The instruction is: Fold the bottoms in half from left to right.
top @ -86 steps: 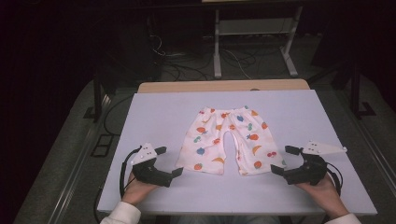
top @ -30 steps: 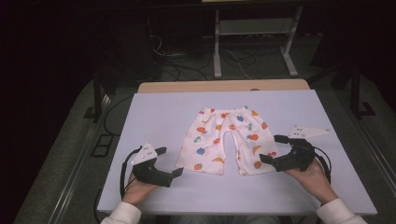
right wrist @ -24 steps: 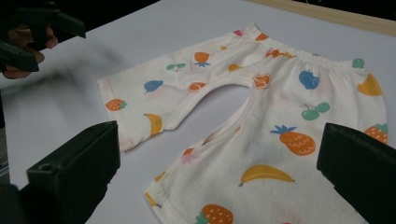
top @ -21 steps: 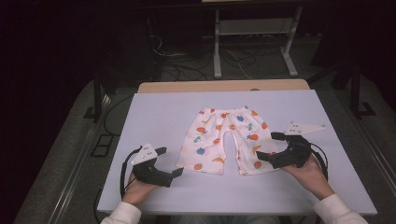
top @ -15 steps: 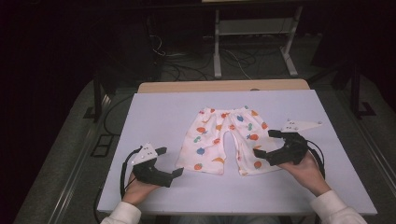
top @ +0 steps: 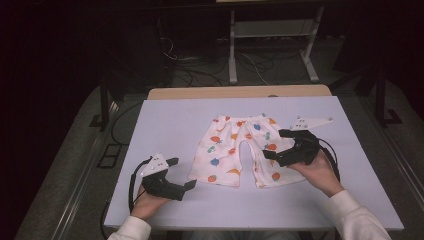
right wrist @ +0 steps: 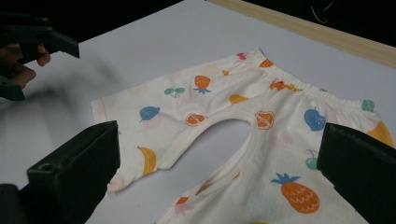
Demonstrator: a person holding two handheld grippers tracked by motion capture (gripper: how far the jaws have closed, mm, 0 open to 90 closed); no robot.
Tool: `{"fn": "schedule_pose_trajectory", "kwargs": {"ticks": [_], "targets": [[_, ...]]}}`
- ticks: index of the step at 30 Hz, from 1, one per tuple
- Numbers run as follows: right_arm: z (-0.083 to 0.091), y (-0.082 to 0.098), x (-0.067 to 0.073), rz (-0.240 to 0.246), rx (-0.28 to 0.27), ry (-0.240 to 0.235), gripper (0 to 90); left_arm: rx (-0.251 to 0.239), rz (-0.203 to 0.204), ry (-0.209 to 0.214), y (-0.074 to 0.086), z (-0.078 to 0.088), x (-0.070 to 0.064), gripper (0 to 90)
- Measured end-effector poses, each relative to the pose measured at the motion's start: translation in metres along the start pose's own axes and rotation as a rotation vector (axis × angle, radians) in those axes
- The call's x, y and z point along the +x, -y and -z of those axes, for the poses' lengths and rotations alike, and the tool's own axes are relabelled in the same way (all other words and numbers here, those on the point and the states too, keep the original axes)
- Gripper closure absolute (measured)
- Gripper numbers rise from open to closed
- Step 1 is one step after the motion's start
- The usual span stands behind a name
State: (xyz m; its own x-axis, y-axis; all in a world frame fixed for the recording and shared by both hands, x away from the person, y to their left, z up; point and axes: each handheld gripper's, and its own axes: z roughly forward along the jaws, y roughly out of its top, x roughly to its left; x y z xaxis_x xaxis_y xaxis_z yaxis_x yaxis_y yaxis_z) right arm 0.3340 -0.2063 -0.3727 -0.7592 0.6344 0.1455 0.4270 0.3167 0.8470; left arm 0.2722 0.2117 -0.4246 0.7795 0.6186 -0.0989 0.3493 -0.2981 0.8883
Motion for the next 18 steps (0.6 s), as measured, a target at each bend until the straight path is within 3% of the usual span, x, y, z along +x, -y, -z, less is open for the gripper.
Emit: {"fn": "schedule_pose_trajectory", "kwargs": {"ticks": [18], "targets": [[-0.023,-0.02,-0.016,-0.013,0.007,0.023,0.0,0.002,0.0,0.004,0.0,0.0,0.0,0.0]]}}
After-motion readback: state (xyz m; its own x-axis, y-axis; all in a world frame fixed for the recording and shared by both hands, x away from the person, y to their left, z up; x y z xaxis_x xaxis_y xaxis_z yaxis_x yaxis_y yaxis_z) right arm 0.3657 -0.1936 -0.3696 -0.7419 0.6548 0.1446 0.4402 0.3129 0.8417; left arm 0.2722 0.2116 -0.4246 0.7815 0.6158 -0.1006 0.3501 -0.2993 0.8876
